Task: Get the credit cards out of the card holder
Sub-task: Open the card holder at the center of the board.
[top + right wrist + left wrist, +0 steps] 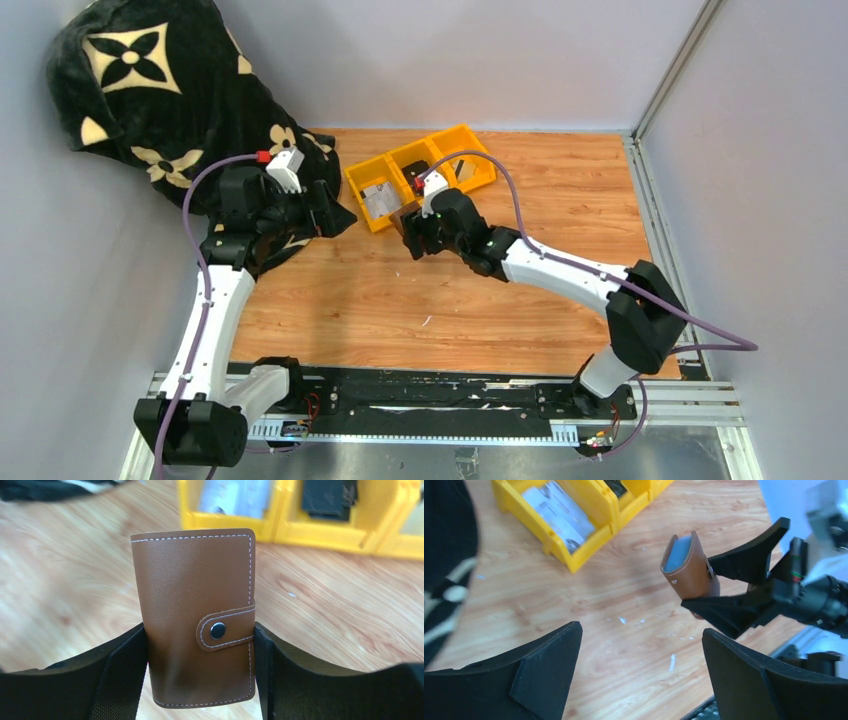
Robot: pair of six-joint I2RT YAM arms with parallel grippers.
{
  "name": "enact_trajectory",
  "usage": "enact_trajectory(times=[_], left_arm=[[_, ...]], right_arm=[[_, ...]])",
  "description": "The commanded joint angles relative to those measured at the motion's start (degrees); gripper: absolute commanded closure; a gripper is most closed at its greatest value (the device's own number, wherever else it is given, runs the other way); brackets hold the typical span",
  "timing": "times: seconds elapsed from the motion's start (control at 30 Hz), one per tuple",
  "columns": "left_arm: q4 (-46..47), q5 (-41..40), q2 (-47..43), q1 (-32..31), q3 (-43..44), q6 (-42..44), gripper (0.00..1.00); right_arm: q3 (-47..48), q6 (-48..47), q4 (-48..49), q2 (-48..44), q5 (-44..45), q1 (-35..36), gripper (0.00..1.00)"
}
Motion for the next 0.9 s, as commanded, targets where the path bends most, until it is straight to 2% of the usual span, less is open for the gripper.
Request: enact_trajectory(times=[0.0, 0.17, 0.37, 0.63, 0.7, 0.8, 0.87], left_arm=[[3.63, 6.98, 1.32, 0.29, -3.38, -10.70, 0.00], [7.78, 11.27, 0.63, 0.29, -5.41, -18.18, 0.00], [8.69, 11.46, -1.87, -1.28, -7.60, -19.34, 0.01], [8.62, 13.77, -2.24, -1.82, -8.82, -19.02, 0.16], [8.66, 14.21, -2.32, -1.89, -8.78, -18.93, 0.27], [8.24, 14.25, -2.00, -1.87, -8.20, -18.26, 0.58], [7.39, 14.50, -1.61, -1.83, -7.31, -17.50, 0.74]], right_arm=[[0.48, 3.98, 8.20, -2.67, 0.23, 5.02, 0.29], [3.65, 3.15, 8.91, -3.00, 0.79, 9.74, 0.29], [6.79, 1.81, 10.17, -2.54, 1.56, 12.94, 0.29], [9.09, -0.65, 11.49, -1.82, 3.95, 15.62, 0.30], [9.52, -1.04, 11.55, -1.81, 4.30, 15.89, 0.30], [9.95, -0.98, 11.23, -1.76, 3.74, 16.08, 0.29], [10.07, -0.42, 10.55, -2.13, 2.88, 16.12, 0.23]])
